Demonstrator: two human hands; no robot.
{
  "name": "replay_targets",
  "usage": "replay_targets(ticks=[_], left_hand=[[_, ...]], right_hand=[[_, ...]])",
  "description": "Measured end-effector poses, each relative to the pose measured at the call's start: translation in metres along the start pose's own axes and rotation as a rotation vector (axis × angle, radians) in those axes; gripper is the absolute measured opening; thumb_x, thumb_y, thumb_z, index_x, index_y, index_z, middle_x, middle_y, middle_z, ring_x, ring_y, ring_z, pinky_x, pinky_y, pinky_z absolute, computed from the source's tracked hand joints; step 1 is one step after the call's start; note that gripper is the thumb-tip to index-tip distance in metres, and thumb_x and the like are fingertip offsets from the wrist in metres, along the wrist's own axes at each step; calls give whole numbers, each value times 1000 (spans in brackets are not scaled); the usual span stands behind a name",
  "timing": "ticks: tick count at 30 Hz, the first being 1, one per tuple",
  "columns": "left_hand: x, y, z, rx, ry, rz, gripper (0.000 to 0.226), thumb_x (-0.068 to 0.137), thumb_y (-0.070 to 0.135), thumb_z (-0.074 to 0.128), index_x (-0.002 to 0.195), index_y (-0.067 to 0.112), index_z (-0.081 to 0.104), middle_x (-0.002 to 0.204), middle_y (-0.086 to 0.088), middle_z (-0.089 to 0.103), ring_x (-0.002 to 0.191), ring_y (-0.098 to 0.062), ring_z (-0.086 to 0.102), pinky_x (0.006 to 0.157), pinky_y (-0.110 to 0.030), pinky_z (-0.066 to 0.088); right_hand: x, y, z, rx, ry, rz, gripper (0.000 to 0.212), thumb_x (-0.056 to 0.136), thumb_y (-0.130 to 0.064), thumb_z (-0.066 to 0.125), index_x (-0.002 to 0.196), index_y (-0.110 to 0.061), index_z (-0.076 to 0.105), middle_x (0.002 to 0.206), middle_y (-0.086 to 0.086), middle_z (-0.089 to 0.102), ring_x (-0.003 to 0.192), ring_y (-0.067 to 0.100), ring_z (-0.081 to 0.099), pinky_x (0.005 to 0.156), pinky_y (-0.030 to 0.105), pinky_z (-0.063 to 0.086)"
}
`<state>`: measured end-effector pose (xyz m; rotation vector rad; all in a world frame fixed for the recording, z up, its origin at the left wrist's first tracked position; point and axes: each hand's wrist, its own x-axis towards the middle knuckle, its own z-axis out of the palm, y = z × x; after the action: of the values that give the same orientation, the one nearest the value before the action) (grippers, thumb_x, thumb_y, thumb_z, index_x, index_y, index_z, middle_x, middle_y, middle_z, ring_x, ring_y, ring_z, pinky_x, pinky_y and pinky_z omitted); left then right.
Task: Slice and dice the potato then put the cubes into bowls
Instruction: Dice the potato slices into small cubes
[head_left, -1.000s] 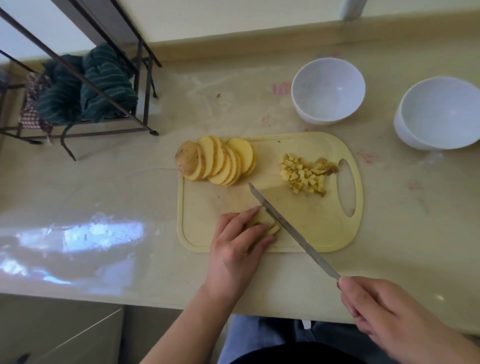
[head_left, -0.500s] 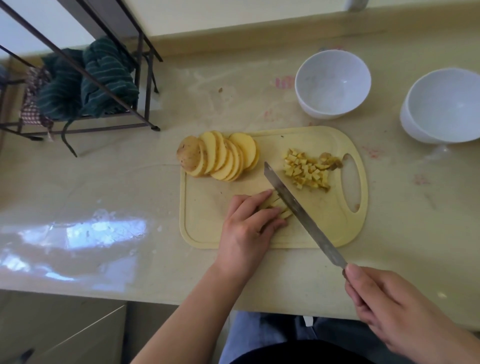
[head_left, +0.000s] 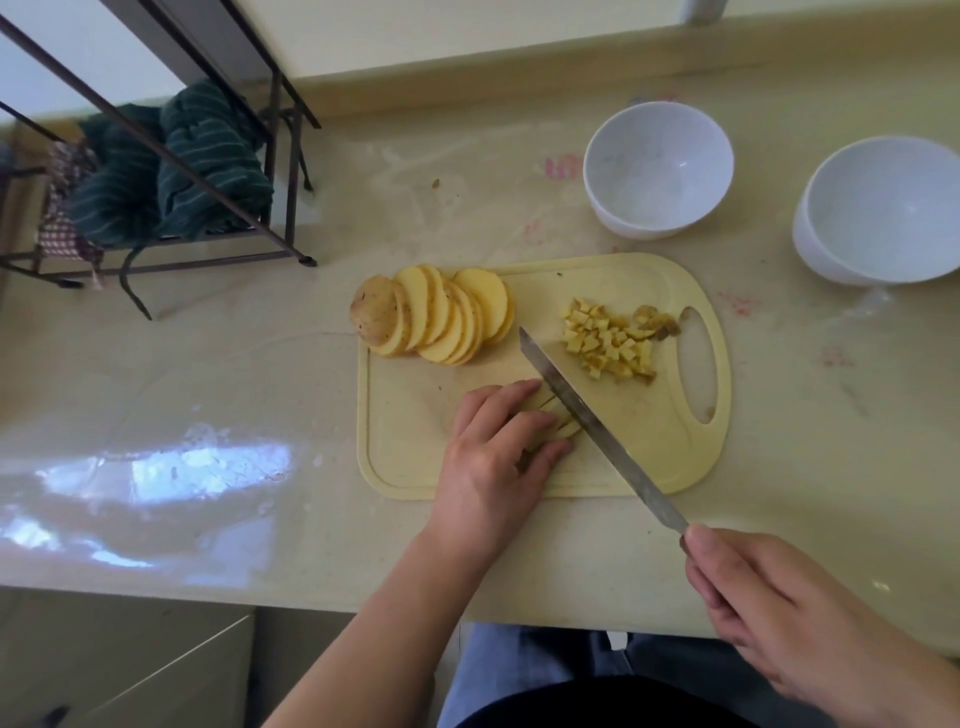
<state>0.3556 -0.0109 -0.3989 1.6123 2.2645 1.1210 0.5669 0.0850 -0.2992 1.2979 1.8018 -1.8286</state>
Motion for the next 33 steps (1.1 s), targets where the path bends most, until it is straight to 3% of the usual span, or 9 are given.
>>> replay_targets(ticks=[7,12,18,25,30,33], left_hand=[[2,2,-4,21,-41,33,22,85,19,84,95,2,75,121,-15,66,110,-33,61,95,-41,51],[2,1,-3,42,-23,166,17,88,15,80,90,-1,76,108,-18,69,105,-35,64,89,-45,54],[4,-1,0,34,-8,174,10,86,5,79,90,-4,77,101,-16,71,102,-36,65,91,-43,54],[6,0,0,24,-2,168,10,84,2,81,90,-4,77,100,-15,72,102,-36,66,94,-39,53],[6,0,0,8,1,162,11,83,2,81,91,-3,77,102,-14,73,104,-34,67,98,-37,53],[7,0,-1,-1,-4,169,11,84,3,81,93,-3,78,104,-14,73,105,-34,67,98,-37,53]], right_hand=[[-3,4,-1,-80,94,-39,71,72,-81,33,67,-10,39,50,-2,30,44,10,25,42,18,25],[-7,0,1,-60,63,-31,75,68,-86,32,67,-12,42,47,-1,34,40,6,28,42,13,25],[-8,5,3,-199,85,-58,88,64,-98,20,73,-13,41,52,0,35,50,8,33,54,30,32],[-19,-5,-1,-251,55,-4,94,54,-101,12,74,-14,41,53,1,35,47,9,33,48,18,28],[-23,-13,0,-323,113,79,69,78,-76,14,73,-14,44,57,0,42,52,6,42,56,16,37],[-11,-11,5,-334,114,13,75,72,-87,12,75,-19,45,57,1,46,51,5,43,56,22,39]])
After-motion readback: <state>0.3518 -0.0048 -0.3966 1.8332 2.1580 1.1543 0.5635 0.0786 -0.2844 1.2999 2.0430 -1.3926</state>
